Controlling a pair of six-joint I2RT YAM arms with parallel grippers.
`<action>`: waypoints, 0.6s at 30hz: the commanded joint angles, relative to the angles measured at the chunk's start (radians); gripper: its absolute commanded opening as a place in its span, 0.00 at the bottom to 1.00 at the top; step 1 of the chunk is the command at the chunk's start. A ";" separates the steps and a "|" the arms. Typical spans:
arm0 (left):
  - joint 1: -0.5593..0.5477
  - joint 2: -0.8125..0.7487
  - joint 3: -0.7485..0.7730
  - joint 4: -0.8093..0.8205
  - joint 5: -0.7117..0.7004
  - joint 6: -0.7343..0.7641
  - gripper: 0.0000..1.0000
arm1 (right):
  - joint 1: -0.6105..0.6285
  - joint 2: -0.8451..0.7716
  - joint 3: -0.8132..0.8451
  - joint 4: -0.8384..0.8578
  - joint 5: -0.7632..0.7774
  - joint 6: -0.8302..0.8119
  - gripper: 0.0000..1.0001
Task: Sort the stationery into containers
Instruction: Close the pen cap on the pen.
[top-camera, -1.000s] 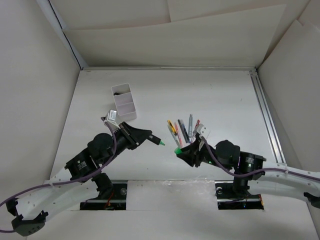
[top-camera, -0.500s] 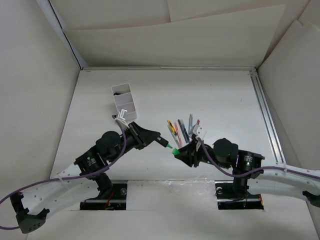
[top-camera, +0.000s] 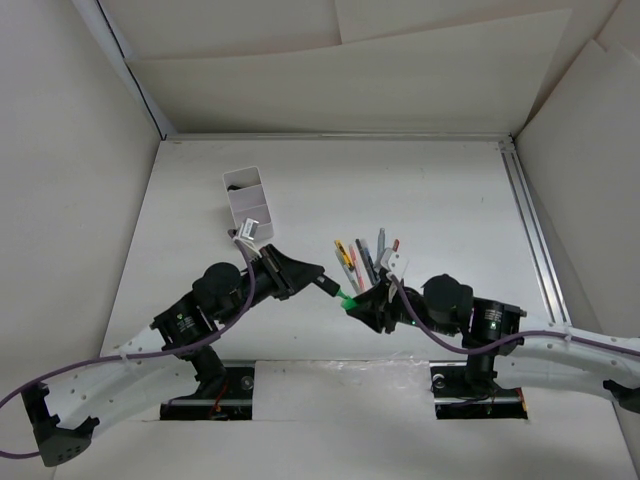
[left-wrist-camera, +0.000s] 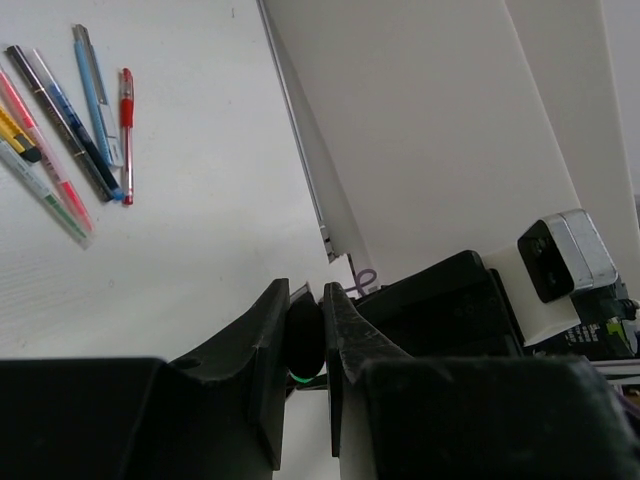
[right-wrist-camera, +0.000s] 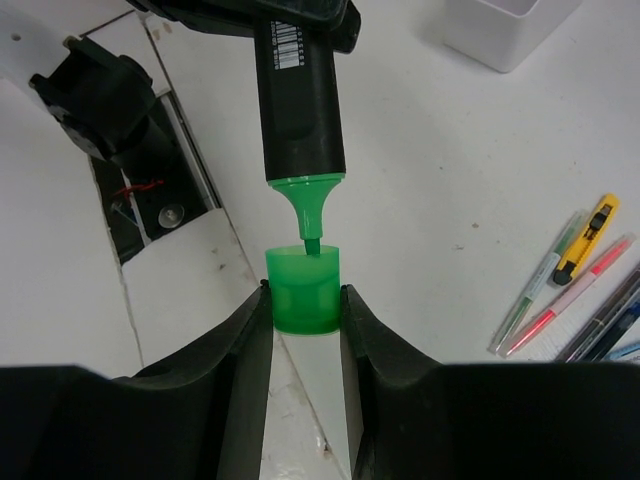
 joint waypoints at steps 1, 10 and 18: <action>-0.001 -0.007 -0.007 0.062 0.023 0.026 0.00 | 0.006 -0.006 0.055 0.028 -0.011 -0.017 0.24; -0.001 -0.035 -0.007 0.052 0.033 0.046 0.00 | 0.006 -0.025 0.064 0.001 -0.020 -0.035 0.24; -0.001 -0.024 -0.007 0.063 0.062 0.055 0.00 | 0.006 -0.035 0.075 -0.009 -0.020 -0.044 0.24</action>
